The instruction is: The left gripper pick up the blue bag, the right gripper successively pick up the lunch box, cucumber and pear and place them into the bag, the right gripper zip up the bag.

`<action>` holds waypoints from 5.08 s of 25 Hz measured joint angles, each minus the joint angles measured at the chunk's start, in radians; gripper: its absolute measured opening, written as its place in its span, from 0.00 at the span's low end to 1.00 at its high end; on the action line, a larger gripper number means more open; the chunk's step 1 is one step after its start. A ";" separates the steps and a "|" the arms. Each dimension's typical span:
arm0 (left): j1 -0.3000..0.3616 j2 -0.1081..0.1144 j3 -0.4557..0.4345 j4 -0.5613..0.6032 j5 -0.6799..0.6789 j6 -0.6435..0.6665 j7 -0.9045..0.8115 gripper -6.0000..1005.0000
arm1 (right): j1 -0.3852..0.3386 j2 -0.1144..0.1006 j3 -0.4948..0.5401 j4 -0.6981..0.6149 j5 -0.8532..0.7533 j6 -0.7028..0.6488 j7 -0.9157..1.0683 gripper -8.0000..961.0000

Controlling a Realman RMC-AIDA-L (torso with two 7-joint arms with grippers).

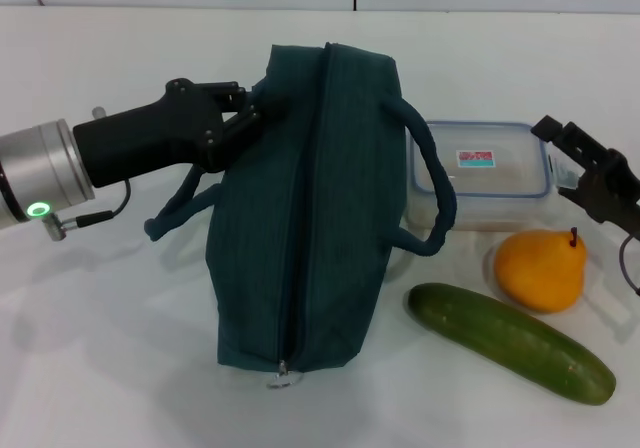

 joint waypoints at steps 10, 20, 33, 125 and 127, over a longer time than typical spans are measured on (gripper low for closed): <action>0.006 -0.002 0.000 0.026 -0.014 -0.003 0.025 0.12 | 0.005 -0.008 -0.012 -0.074 0.000 0.030 0.064 0.89; -0.001 -0.001 0.000 0.026 -0.014 -0.008 0.027 0.12 | 0.001 -0.016 -0.021 -0.138 0.000 0.091 0.092 0.89; -0.017 -0.001 0.000 0.027 -0.006 -0.013 0.039 0.12 | -0.002 0.000 -0.032 -0.067 0.000 0.071 0.084 0.89; -0.130 0.000 0.000 0.051 0.016 -0.051 -0.244 0.12 | -0.060 -0.028 -0.024 -0.367 0.065 -0.226 -0.352 0.10; -0.132 -0.002 0.000 0.052 0.016 -0.057 -0.243 0.12 | -0.053 -0.031 -0.023 -0.396 0.074 -0.251 -0.324 0.10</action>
